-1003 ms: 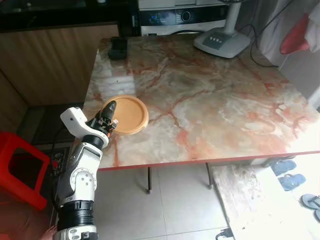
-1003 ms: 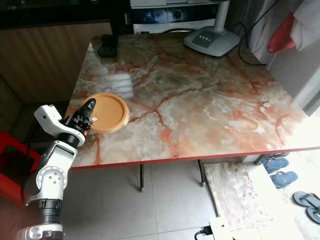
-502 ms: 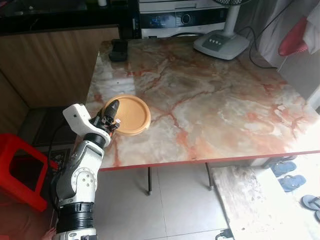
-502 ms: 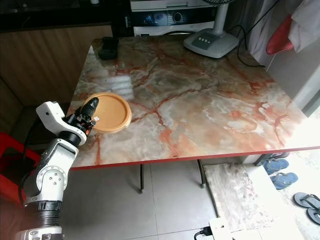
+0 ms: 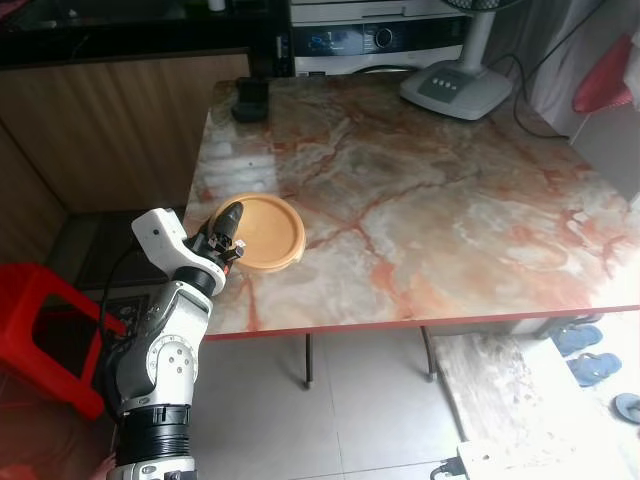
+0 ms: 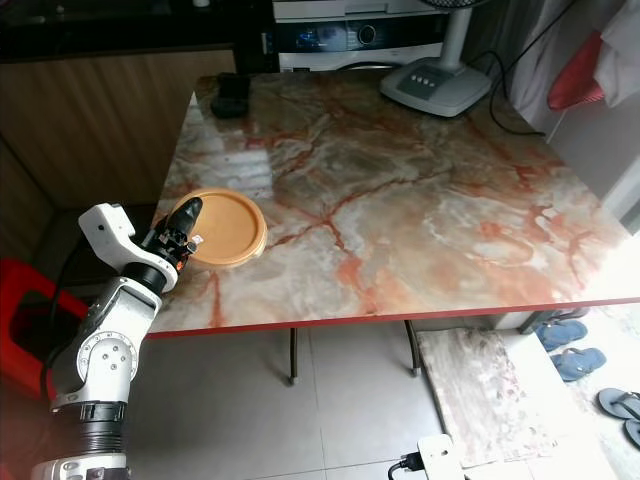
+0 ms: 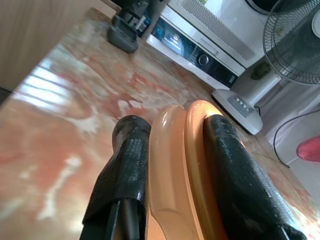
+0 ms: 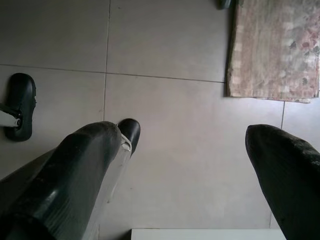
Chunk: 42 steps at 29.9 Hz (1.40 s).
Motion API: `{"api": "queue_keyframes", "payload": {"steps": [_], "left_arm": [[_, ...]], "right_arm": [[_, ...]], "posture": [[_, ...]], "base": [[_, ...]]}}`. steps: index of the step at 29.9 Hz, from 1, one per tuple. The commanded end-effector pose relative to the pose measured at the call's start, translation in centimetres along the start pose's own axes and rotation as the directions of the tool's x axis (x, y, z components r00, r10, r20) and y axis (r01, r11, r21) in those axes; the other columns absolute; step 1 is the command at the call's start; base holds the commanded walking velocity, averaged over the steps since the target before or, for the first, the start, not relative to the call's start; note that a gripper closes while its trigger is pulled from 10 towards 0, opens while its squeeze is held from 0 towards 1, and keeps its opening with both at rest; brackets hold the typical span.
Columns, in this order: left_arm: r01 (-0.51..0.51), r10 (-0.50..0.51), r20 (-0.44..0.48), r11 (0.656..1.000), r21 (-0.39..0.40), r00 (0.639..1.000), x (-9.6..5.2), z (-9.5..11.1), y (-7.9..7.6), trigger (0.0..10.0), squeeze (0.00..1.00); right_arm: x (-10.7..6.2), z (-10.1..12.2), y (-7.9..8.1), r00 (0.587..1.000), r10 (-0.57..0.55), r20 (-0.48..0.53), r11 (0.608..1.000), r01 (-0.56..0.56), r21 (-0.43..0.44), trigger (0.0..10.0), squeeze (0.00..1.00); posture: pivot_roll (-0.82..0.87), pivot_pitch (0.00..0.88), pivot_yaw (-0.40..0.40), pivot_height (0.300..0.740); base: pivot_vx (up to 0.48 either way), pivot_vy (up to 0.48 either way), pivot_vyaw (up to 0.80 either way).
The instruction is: Restocking fridge
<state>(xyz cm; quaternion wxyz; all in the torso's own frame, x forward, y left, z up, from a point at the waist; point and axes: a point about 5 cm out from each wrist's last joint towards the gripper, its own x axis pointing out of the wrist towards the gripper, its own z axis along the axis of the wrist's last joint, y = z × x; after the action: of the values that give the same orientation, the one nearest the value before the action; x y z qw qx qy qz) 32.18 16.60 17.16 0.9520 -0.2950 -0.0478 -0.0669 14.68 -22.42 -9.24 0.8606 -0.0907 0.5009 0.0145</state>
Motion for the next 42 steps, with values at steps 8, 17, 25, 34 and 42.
{"api": "queue_keyframes", "payload": {"steps": [8,17,25,34,42], "left_arm": [[0.001,-0.001,0.014,1.0,0.005,1.0,0.01,0.53,-0.17,10.0,0.0],[0.0,0.0,0.016,1.0,-0.002,1.0,0.05,0.51,-0.2,10.0,0.0],[-0.002,0.002,0.019,1.0,-0.002,1.0,0.08,0.56,-0.24,10.0,0.0],[-0.004,0.004,0.022,1.0,-0.01,1.0,0.12,0.58,-0.26,10.0,0.0],[-0.006,0.007,0.024,1.0,-0.012,1.0,0.18,0.56,-0.29,10.0,0.0]], "right_arm": [[-0.04,-0.24,0.02,1.0,0.005,-0.011,1.0,-0.006,-0.011,10.0,0.0],[-0.03,-0.22,0.03,1.0,0.007,-0.01,1.0,-0.007,-0.009,10.0,0.0],[-0.03,-0.19,0.01,1.0,0.008,-0.01,1.0,-0.008,-0.012,10.0,0.0],[-0.04,-0.22,-0.05,1.0,0.007,-0.012,1.0,-0.007,-0.011,10.0,0.0],[-0.04,-0.17,-0.11,1.0,0.007,-0.011,1.0,-0.008,-0.014,10.0,0.0]], "posture": [[0.03,0.078,0.016,0.74],[0.03,0.077,0.015,0.74],[0.03,0.077,0.015,0.74],[0.03,0.076,0.014,0.74],[0.03,0.076,0.011,0.74]], "base": [[0.0,0.26,0.0],[0.0,0.271,0.0],[0.0,0.281,0.0],[0.0,0.29,0.0],[0.0,0.326,0.0]]}}
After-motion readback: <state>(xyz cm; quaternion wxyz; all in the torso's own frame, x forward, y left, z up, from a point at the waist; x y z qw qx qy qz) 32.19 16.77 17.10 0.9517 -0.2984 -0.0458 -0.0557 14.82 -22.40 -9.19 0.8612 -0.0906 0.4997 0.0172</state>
